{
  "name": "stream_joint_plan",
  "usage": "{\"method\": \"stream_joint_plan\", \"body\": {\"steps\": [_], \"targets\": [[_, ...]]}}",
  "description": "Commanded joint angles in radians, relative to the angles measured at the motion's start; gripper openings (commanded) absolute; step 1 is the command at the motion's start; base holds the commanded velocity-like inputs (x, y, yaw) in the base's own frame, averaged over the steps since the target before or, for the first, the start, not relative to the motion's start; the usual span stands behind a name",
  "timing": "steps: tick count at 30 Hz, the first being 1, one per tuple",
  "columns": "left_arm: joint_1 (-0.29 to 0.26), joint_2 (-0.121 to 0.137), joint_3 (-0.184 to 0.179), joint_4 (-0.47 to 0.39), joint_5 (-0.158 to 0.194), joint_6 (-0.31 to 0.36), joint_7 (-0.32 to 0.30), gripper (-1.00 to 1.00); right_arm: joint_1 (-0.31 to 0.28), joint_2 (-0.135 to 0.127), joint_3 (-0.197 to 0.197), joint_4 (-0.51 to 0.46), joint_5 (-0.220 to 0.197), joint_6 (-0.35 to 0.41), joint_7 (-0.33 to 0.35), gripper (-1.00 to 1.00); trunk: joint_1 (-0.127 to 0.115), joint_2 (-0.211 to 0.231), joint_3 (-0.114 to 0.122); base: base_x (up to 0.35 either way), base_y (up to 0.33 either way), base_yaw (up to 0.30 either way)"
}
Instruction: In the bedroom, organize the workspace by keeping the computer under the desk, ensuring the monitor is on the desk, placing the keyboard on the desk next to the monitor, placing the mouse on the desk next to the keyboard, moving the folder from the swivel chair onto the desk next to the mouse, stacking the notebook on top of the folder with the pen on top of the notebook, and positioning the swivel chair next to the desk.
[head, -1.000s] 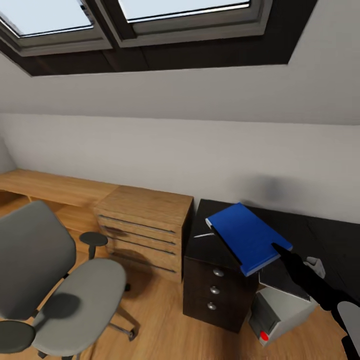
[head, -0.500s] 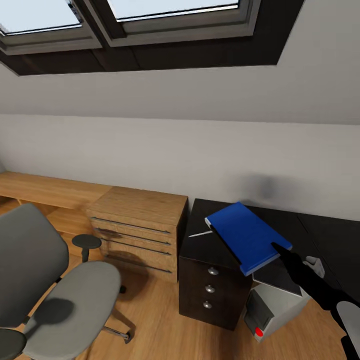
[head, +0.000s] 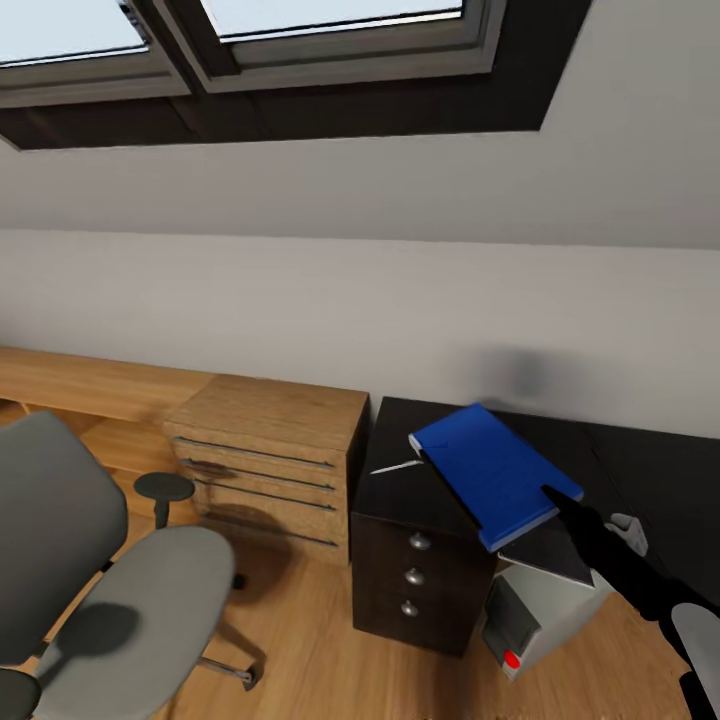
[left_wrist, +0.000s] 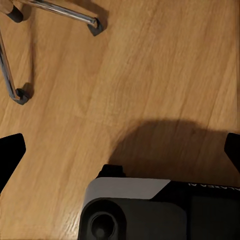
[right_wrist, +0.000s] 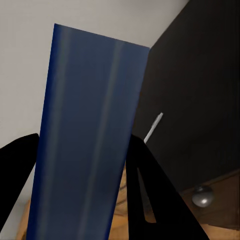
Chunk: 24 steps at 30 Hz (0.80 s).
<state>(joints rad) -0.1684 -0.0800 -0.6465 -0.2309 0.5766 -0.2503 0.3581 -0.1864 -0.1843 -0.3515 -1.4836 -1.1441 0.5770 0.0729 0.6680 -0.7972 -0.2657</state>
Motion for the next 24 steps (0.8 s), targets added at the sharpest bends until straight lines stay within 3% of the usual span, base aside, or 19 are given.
{"method": "stream_joint_plan", "body": {"steps": [1, 24], "targets": [[-0.001, 0.000, -0.009, 0.000, 0.008, -0.003, 0.005, 1.00, -0.001, 0.000, -0.002, 0.000, 0.000, 0.006, 0.003, -1.00, 0.000, -0.001, -0.001, 0.000, 0.000, -0.264], [-0.001, 0.000, -0.009, 0.030, 0.007, -0.003, 0.005, 1.00, -0.002, -0.001, -0.006, 0.042, 0.000, 0.004, 0.002, -1.00, 0.000, -0.001, -0.001, 0.000, 0.000, -0.268]]}}
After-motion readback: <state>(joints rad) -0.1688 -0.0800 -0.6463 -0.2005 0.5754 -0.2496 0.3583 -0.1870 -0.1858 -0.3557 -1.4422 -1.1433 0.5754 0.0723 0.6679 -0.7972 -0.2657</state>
